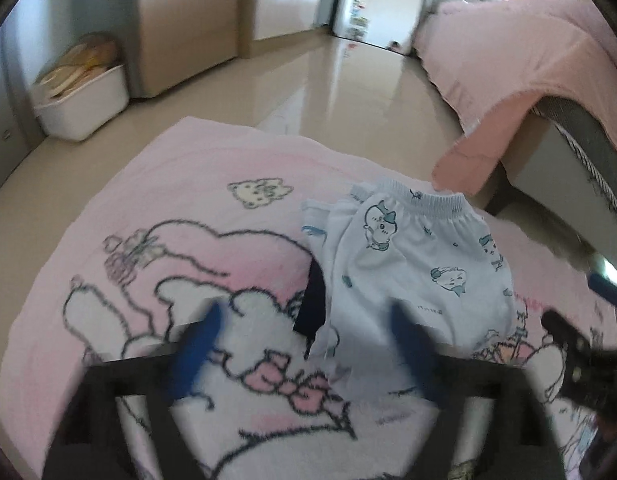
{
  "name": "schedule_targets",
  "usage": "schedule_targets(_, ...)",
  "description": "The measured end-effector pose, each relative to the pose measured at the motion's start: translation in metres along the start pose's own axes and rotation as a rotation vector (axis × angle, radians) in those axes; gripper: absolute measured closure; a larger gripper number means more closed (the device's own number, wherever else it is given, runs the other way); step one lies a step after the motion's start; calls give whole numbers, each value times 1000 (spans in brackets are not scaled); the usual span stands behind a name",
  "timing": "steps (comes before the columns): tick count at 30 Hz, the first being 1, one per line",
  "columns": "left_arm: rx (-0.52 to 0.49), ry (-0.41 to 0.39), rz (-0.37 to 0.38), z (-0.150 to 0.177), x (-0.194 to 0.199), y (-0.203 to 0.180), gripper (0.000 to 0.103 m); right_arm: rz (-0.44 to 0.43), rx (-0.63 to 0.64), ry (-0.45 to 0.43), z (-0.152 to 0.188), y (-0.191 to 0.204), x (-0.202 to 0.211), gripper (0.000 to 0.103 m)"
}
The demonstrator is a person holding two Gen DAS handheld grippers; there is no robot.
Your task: Fold clothes
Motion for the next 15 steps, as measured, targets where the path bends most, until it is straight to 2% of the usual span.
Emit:
schedule_targets(2,43,5,43,7,11,-3,0,-7,5,-3,9,4,9,0)
schedule_targets(6,131,-19,114,20,34,-10,0,-67,6,11,25,17,26,0)
schedule_targets(10,151,-50,72,31,55,-14,0,-86,12,-4,36,24,48,0)
schedule_targets(15,148,-59,56,52,81,-27,0,-97,-12,-22,47,19,77,0)
Point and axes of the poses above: each gripper's, at about its wrist camera, not at the fingertips, and x roughly against the way its jaws point, y to its left, z to its underside, the point moved 9 cm from there along -x, roughly the way its jaws point, and after that the axes turned 3 degrees about y, right-handed, at the moved point
